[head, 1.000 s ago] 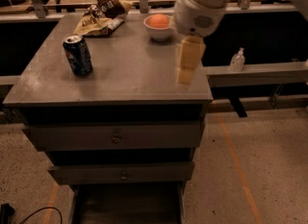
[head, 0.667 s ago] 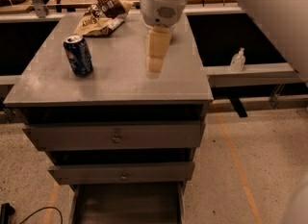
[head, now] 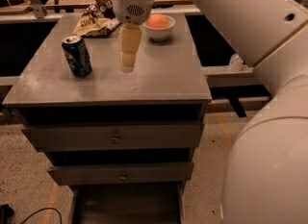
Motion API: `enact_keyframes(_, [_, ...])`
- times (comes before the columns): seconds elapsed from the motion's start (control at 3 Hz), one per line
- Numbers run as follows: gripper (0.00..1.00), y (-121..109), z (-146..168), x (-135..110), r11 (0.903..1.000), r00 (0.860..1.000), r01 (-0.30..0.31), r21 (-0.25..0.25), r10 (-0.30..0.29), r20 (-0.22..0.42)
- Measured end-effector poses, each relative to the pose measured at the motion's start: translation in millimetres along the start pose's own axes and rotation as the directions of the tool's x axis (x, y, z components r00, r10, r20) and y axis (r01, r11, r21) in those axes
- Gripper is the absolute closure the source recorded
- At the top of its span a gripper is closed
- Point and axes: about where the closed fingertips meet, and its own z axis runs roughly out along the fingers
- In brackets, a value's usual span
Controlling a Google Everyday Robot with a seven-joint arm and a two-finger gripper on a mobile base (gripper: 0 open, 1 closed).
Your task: Place pepsi can into bottom drawer
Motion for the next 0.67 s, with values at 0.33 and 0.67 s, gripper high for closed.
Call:
enact_keyframes(0.33, [0.00,-16,9,-15,1.0000,1.000,0.000,0.006,0.000,0.003])
enact_keyframes(0.67, [0.00,-43,31,-38,0.9999,1.000,0.012,-0.002,-0.012,-0.006])
